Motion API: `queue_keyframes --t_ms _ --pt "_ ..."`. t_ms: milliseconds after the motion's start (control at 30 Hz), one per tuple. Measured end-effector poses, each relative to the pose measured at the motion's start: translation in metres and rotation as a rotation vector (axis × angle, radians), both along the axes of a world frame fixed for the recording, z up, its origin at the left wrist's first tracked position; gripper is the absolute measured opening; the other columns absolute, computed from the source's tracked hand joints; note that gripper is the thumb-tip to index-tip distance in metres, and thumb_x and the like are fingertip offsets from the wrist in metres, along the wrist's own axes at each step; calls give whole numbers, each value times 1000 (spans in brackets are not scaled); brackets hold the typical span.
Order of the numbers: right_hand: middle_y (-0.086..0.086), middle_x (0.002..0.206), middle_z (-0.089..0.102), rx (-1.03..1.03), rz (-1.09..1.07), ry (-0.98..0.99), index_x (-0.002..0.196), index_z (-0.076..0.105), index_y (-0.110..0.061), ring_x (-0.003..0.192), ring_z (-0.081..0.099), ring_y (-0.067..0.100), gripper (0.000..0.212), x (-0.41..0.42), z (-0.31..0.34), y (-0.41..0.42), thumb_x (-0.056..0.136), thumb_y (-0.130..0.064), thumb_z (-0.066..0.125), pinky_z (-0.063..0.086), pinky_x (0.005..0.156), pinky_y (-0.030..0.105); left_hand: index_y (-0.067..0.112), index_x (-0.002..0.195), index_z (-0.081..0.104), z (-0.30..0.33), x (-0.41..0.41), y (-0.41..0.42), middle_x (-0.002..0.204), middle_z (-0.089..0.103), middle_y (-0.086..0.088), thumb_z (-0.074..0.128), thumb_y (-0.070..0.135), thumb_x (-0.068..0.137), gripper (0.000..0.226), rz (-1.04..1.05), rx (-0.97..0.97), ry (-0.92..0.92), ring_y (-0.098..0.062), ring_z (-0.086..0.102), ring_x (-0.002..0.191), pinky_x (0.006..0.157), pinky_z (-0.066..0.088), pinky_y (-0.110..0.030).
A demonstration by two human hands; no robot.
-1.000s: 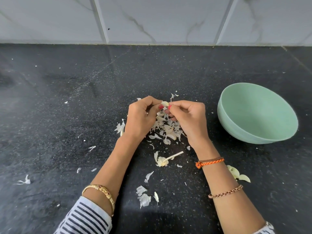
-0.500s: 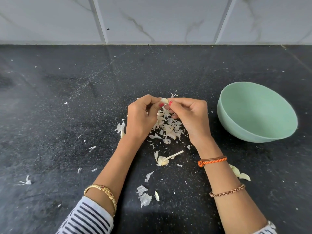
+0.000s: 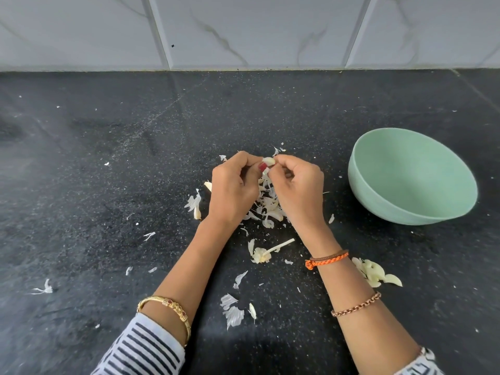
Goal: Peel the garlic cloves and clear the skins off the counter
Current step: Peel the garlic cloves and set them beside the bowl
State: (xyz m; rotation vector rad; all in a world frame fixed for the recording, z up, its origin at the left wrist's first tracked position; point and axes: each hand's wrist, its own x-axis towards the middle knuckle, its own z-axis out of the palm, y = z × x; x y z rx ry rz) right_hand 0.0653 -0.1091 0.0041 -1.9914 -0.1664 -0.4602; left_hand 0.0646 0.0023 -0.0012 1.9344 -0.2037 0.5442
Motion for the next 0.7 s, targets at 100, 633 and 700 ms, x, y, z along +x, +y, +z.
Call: queue_keyframes --t_ms 100,633,700 --pt "-3 55 61 128 56 35 73 70 -5 50 51 4 15 -2 5 1 85 -4 61 46 49 26 10 83 66 2 2 4 70 64 7 60 8 87 7 6 -73 28 -10 57 63 56 46 -23" --pt "-2 70 70 426 272 386 86 70 -14 65 63 3 17 -3 21 -11 88 -2 58 52 61 16 19 94 65 0 6 16 82 65 13 58 13 86 12 -113 -44 10 -13 64 76 73 54 -36" --pt "-1 71 70 442 278 406 85 70 -15 65 63 4 17 -3 22 -12 88 -3 58 52 61 16 18 93 65 0 7 16 82 65 13 59 12 86 12 -119 -45 10 -10 64 75 71 54 -29"
